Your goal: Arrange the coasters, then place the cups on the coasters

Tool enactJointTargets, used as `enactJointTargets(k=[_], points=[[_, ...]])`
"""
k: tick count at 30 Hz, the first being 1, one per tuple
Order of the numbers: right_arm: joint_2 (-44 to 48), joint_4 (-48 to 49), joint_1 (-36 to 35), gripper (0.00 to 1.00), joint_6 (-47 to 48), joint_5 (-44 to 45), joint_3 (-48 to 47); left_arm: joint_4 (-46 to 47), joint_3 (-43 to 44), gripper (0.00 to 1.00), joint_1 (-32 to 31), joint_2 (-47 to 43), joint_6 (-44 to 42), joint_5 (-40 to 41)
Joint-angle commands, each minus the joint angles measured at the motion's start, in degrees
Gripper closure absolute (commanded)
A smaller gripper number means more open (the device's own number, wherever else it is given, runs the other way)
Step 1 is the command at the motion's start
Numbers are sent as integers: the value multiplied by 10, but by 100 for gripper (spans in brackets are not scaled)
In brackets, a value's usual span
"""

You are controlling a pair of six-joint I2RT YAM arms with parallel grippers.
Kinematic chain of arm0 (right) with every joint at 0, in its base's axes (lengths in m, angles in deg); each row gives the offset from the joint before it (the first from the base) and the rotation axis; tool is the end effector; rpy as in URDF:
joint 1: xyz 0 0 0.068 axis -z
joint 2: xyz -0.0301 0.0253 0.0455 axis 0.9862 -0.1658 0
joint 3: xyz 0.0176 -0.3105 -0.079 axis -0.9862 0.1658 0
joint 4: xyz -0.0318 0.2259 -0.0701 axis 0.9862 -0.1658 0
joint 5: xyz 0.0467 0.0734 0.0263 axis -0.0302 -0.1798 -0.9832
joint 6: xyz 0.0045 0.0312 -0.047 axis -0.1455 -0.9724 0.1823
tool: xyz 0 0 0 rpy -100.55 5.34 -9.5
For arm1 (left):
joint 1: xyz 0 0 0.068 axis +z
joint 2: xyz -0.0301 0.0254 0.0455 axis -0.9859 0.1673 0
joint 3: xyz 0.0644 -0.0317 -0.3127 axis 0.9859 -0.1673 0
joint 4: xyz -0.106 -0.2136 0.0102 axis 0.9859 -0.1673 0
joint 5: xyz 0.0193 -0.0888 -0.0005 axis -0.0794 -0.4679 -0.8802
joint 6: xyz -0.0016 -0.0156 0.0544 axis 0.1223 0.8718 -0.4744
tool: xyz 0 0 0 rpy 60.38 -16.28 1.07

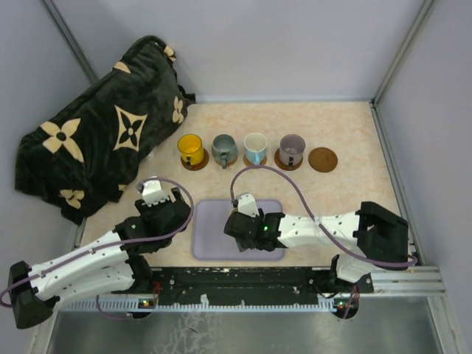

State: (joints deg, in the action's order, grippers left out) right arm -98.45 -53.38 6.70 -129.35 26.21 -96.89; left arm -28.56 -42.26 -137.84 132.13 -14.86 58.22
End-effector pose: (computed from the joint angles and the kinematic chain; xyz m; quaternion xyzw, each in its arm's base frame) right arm 0.0854 0.2329 0.2492 -0.1952 0.9346 0.0690 0.2894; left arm 0.0763 -0.0580 0.2759 -0.1454 0.8322 0.0032 0.5350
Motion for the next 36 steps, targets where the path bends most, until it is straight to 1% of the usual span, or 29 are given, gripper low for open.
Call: enactJointTargets(k=[1,2,3,7,10,11,17,23,25,27,30,33,36], points=[[-10,22,-7,44,-2,13,-26,-14,-6,13,2,-18,27,3],[-12,22,-7,47,-2,15,-25,-15,-7,13,3,-20,29,4],[-13,23,-7,52,-2,15,-25,-16,-8,13,3,-22,32,4],[-18,21,-7,76,-2,15,-27,-15,-12,14,3,-23,35,0],[-16,8,-7,97,-4,24,-31,-14,-12,14,3,-18,35,-1],[-14,2,-7,100,-5,30,-34,-13,-11,14,3,-16,35,-1],[16,-45,-7,100,1,83,-60,-14,-8,14,3,-5,34,-1],[99,-114,-4,100,7,207,-95,-15,-4,14,2,-7,34,4],[132,-129,10,100,16,247,-101,-13,-4,14,3,-7,34,6],[165,-131,45,100,31,268,-99,-11,-5,14,2,-7,34,6],[225,-109,120,100,70,279,-83,-9,-5,14,3,-4,34,6],[271,-63,214,100,133,260,-65,-9,-4,14,3,0,33,6],[289,-21,315,100,180,224,-55,-6,-3,14,3,1,32,8]])
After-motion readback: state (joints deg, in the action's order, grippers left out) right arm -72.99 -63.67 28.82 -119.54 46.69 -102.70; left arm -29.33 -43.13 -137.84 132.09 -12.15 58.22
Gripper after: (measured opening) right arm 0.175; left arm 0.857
